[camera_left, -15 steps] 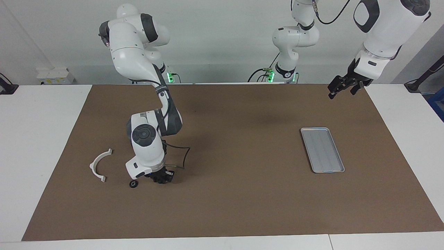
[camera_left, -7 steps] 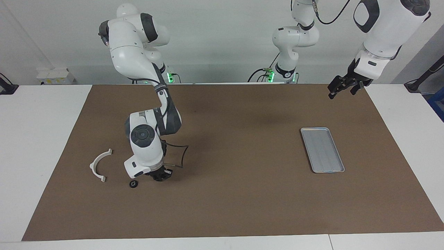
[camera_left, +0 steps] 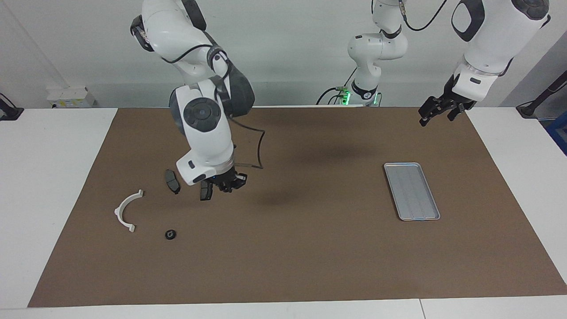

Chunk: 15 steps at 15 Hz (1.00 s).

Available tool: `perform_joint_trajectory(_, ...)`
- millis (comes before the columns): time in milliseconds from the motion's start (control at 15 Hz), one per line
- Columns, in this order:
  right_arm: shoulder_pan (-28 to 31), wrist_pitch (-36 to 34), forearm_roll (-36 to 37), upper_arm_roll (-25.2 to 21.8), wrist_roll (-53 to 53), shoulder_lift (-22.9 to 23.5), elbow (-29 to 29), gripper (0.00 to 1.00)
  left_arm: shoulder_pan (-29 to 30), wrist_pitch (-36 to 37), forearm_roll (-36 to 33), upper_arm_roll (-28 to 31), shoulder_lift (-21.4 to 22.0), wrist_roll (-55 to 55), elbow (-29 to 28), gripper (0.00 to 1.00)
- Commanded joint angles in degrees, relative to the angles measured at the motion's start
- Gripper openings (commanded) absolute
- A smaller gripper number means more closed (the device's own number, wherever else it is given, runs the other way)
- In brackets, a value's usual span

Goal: Pick bearing gear from pile to tray
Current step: 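Reach the right gripper to the first small black ring and grasp it, then carry the black ring with the right gripper to mid-table and release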

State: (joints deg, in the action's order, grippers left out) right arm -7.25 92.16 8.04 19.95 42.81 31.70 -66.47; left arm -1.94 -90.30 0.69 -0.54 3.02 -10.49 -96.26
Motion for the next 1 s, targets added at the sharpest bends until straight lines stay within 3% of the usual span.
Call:
perform_joint_trajectory(0,-6.0,0.03,-0.74,0.88,15.32,1.69,4.5,0.0,0.19,0.38,0.63,0.01,1.2,0.12,-0.86,1.0)
perform_joint_trajectory(200,-10.49,2.75,-2.67,0.88,27.2,2.39,4.5,0.0,0.19,0.38,0.55,0.01,1.2,0.03,-0.86,1.0)
perform_joint_trajectory(468,-14.62,6.88,-1.98,0.35,34.15,4.85,3.98,0.0,0.19,0.38,0.63,0.01,1.2,0.12,-0.86,1.0)
perform_joint_trajectory(936,-21.05,17.15,6.63,0.26,43.75,14.34,3.28,0.0,0.19,0.38,0.63,0.01,1.11,0.03,-0.86,1.0)
